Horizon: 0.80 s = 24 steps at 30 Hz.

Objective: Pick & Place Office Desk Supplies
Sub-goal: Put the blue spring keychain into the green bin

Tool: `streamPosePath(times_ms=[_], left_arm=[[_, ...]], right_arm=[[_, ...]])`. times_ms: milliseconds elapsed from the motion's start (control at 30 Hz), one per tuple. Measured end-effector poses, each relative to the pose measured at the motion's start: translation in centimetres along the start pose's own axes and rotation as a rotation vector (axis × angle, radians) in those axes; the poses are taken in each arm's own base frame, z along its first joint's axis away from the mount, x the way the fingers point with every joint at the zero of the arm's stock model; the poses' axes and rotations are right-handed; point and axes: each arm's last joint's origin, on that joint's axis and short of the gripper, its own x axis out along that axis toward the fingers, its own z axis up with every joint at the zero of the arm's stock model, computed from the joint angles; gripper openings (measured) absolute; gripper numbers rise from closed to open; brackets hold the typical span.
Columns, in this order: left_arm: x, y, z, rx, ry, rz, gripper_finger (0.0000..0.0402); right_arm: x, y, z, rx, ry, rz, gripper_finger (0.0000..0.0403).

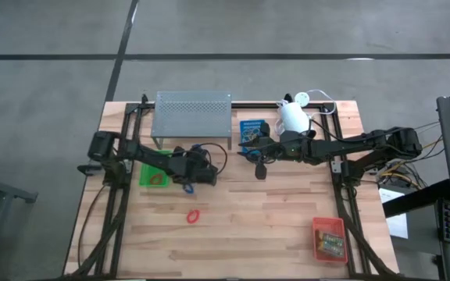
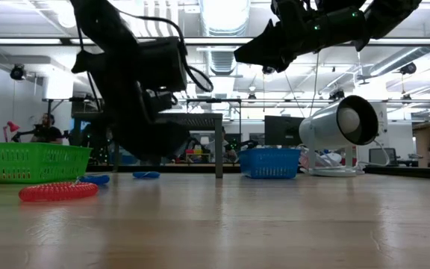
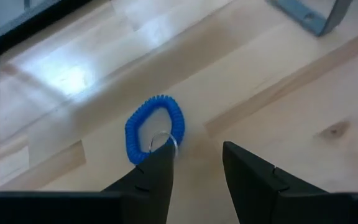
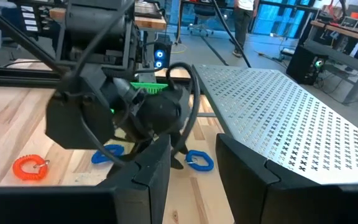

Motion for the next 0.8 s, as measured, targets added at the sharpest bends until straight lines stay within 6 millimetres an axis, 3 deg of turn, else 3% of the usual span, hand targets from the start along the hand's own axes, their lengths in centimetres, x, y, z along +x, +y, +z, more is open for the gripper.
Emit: streamPosePath(times_ms=[500,800], left_arm=[[1.3,0.5,0.1,0.106,0.013,0.047,0.0142],[2.4,1.3,-1.5,0.077,0.007,0.034,0.0142]], right_arm=[[0.0,0.0,0.0,0.000,0.000,0.000,0.0127],[0.0,0.0,0.0,0.000,0.000,0.000,0.0127]])
